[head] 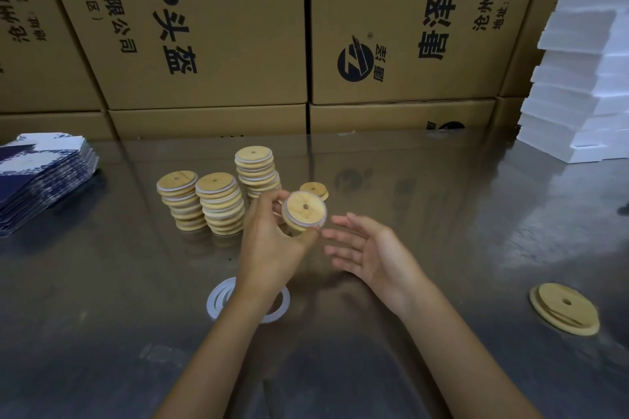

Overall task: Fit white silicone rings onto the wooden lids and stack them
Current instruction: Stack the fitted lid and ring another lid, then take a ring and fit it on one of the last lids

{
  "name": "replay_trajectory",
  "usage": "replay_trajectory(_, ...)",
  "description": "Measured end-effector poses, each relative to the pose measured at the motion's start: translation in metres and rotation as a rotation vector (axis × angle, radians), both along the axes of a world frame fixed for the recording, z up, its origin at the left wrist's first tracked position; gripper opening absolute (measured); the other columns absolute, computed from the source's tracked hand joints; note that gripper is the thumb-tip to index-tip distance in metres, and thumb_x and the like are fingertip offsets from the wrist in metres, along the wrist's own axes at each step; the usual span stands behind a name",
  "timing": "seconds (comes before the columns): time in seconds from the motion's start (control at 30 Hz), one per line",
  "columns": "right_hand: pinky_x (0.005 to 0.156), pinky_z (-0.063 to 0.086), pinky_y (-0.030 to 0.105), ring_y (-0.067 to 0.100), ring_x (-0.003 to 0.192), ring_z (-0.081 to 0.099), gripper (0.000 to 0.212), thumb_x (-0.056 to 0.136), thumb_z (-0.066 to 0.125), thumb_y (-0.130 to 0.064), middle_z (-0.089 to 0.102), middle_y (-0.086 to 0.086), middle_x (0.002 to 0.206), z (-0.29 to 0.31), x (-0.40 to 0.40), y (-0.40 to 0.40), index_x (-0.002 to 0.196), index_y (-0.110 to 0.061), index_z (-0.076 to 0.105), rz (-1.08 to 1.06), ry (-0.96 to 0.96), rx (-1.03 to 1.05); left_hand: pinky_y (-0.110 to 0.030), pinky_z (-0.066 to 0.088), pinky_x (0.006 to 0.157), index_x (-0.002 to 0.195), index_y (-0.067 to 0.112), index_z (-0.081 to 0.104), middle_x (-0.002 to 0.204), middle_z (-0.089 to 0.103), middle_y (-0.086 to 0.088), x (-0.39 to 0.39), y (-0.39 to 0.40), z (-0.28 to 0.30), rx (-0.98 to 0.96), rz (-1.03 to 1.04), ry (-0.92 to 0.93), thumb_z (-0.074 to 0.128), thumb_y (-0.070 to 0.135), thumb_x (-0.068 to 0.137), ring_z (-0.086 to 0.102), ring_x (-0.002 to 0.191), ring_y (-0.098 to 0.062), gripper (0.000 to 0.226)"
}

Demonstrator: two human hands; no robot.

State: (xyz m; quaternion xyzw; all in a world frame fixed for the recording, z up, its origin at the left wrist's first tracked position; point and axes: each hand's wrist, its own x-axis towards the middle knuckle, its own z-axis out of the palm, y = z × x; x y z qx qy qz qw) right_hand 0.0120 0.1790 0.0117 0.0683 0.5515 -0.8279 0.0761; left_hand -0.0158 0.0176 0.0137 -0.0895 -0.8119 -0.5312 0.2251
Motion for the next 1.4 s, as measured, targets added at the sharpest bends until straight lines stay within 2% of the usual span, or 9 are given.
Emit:
replay_trajectory(0.13, 0.071, 0.055, 0.029, 0.017, 0.075, 0.072, 0.03, 0.099, 0.052, -0.031, 0.077, 0.009, 0.099, 0.001, 0.0, 0.004, 0.112, -0.011, 0.068, -0.041, -0.027, -0.07, -0.038, 0.047, 0.096, 0.122, 0.028, 0.053, 0.116, 0.05, 0.012, -0.008, -0.016, -0.001, -0.051, 0.157, 0.043, 0.077, 0.023, 0.075, 0.052, 0.116, -0.018, 0.053)
replay_trajectory(0.23, 0.071, 0.054, 0.029, 0.017, 0.073, 0.07, 0.029, 0.099, 0.052, -0.03, 0.076, 0.009, 0.094, 0.002, 0.0, 0.003, 0.11, -0.01, 0.069, -0.058, -0.035, -0.082, -0.046, 0.044, 0.1, 0.135, 0.016, 0.051, 0.129, 0.056, 0.0, -0.013, -0.024, -0.005, -0.139, 0.185, -0.003, 0.071, 0.023, 0.085, 0.049, 0.124, -0.026, 0.055)
replay_trajectory(0.43, 0.069, 0.055, 0.029, 0.018, 0.072, 0.068, 0.028, 0.098, 0.053, -0.029, 0.075, 0.008, 0.09, 0.002, 0.001, 0.004, 0.108, -0.009, 0.07, -0.082, -0.049, -0.09, -0.04, 0.039, 0.104, 0.134, 0.012, 0.051, 0.132, 0.054, -0.007, -0.013, -0.026, -0.008, -0.226, 0.241, -0.026, 0.069, 0.02, 0.086, 0.043, 0.126, -0.027, 0.051)
replay_trajectory(0.67, 0.069, 0.055, 0.029, 0.019, 0.071, 0.066, 0.024, 0.098, 0.054, -0.026, 0.074, 0.008, 0.085, 0.003, 0.002, 0.002, 0.102, -0.007, 0.069, -0.114, -0.067, -0.046, -0.038, 0.03, 0.104, 0.123, 0.018, 0.06, 0.133, 0.049, -0.001, -0.01, -0.021, -0.012, -0.526, 0.208, 0.032, 0.064, 0.022, 0.086, 0.038, 0.128, -0.022, 0.037)
replay_trajectory(0.83, 0.072, 0.054, 0.027, 0.019, 0.074, 0.063, 0.016, 0.097, 0.057, -0.013, 0.071, 0.013, 0.087, -0.003, -0.002, -0.002, 0.097, -0.003, 0.07, -0.267, 0.01, 0.14, -0.04, 0.028, 0.106, 0.118, 0.018, 0.063, 0.134, 0.048, -0.005, -0.005, -0.013, -0.014, -0.698, 0.183, 0.124, 0.063, 0.019, 0.084, 0.038, 0.128, -0.026, 0.033)
replay_trajectory(1.0, 0.094, 0.049, 0.027, 0.017, 0.093, 0.06, 0.018, 0.096, 0.054, 0.001, 0.065, 0.009, 0.096, -0.012, -0.017, 0.001, 0.102, -0.007, 0.069, -0.253, 0.009, 0.299, -0.04, 0.04, 0.097, 0.099, 0.011, 0.066, 0.128, 0.053, -0.008, 0.001, 0.008, -0.015, -0.702, 0.04, 0.257, 0.063, 0.014, 0.083, 0.046, 0.118, -0.028, 0.017)
replay_trajectory(1.27, 0.077, 0.045, 0.026, 0.018, 0.094, 0.055, 0.028, 0.092, 0.051, -0.001, 0.065, 0.007, 0.104, -0.019, -0.097, -0.014, 0.112, -0.007, 0.07, -0.371, -0.018, 0.61, -0.033, 0.038, 0.093, 0.111, 0.017, 0.06, 0.114, 0.054, 0.001, -0.004, 0.019, -0.032, -0.78, -0.276, 0.129, 0.046, 0.027, 0.096, 0.046, 0.106, -0.02, 0.023)
replay_trajectory(1.33, 0.087, 0.049, 0.029, 0.021, 0.098, 0.057, 0.024, 0.091, 0.057, -0.006, 0.067, 0.01, 0.113, -0.019, -0.121, -0.018, 0.112, -0.01, 0.069, -0.411, -0.043, 0.595, -0.035, 0.037, 0.095, 0.116, 0.016, 0.06, 0.116, 0.053, -0.001, -0.007, 0.018, -0.036, -0.788, -0.271, 0.1, 0.045, 0.029, 0.097, 0.045, 0.107, -0.022, 0.026)
replay_trajectory(1.4, 0.106, 0.045, 0.035, 0.024, 0.116, 0.058, 0.026, 0.088, 0.07, -0.02, 0.063, 0.008, 0.129, -0.019, -0.141, -0.022, 0.114, -0.018, 0.066, -0.411, -0.076, 0.65, -0.036, 0.037, 0.095, 0.12, 0.017, 0.058, 0.118, 0.052, -0.002, -0.008, 0.019, -0.038, -0.791, -0.252, 0.092, 0.045, 0.03, 0.098, 0.044, 0.109, -0.022, 0.029)
